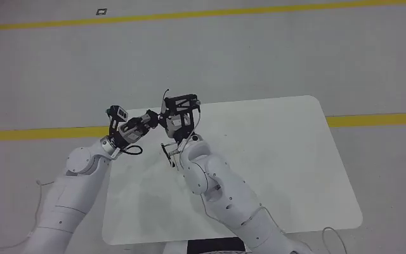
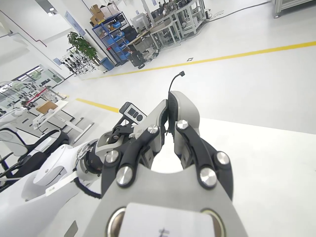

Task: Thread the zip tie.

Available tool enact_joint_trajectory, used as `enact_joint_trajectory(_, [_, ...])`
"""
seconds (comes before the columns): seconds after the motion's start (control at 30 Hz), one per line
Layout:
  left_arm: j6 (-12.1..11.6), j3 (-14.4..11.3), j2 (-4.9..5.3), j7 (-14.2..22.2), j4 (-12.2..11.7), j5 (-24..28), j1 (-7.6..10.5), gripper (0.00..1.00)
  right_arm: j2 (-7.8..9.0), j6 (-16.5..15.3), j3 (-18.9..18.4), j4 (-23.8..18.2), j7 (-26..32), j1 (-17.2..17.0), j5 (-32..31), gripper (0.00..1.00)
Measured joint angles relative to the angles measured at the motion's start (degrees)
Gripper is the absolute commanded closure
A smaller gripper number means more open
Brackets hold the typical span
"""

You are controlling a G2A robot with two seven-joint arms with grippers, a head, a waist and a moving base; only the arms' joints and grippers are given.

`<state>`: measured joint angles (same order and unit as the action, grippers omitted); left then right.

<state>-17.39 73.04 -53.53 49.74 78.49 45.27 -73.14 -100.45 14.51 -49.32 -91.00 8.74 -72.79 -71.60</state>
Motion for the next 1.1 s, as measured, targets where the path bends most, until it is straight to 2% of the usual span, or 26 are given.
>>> enact_joint_trajectory(0.43, [0.0, 0.0, 0.0, 0.0, 0.0, 0.0, 0.0, 1.0, -0.53, 0.2, 0.7, 3.0, -1.6, 1.9, 0.7, 1.0])
enact_joint_trajectory(1.1, [0.0, 0.0, 0.0, 0.0, 0.0, 0.0, 0.0, 1.0, -0.8, 0.7, 0.4, 4.6, -1.7, 2.5, 0.6, 1.0])
